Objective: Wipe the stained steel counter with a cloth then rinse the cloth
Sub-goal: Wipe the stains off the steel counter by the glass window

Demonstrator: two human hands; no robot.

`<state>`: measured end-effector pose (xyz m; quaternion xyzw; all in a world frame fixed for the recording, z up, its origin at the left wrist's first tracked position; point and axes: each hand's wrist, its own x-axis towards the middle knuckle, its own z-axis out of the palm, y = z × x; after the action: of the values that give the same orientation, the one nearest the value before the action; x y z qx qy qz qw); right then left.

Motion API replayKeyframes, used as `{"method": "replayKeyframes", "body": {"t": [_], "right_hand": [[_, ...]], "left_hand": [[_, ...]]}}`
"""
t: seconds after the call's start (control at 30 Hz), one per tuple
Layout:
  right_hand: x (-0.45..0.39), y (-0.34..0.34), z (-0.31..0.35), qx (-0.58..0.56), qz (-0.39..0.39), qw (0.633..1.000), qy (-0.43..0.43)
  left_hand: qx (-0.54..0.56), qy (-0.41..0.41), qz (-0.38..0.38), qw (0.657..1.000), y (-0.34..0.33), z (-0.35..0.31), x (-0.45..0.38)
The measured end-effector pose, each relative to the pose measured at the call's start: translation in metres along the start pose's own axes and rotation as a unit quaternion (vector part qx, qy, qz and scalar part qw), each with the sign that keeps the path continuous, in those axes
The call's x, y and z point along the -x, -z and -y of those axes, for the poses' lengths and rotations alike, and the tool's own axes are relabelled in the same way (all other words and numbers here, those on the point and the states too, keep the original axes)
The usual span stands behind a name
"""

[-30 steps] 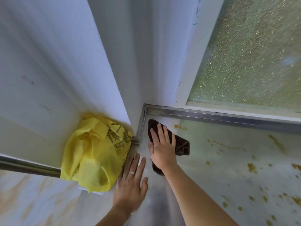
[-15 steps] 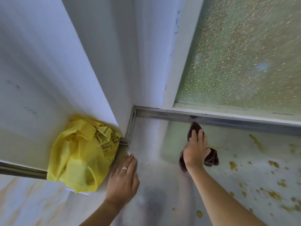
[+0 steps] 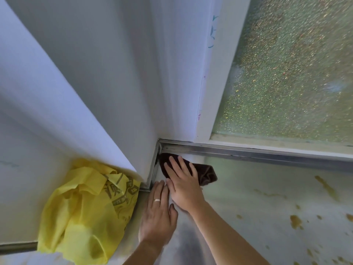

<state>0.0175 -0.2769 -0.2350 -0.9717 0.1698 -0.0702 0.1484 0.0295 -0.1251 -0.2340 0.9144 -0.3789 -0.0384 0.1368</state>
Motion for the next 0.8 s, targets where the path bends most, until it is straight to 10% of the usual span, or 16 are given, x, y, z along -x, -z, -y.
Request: {"method": "replayKeyframes", "body": {"t": [0.23,0.57,0.8], "right_hand": [[-0.011,0.012,-0.041,0.019,-0.012,1.0,0.006],[0.054,0.038,-0.1,0.053,-0.06,0.939,-0.333],[0.006,0.003,-0.017,-0.002,-0.04,0.999,-0.009]], "left_hand": [[-0.007,-0.005,0.003,1.0,0.001,-0.002,0.0],[0.027,-0.065,0.027,0.997,-0.005,0.007,-0.003],[0.025,-0.063,0.001,0.998,-0.01,0.007,-0.005]]}}
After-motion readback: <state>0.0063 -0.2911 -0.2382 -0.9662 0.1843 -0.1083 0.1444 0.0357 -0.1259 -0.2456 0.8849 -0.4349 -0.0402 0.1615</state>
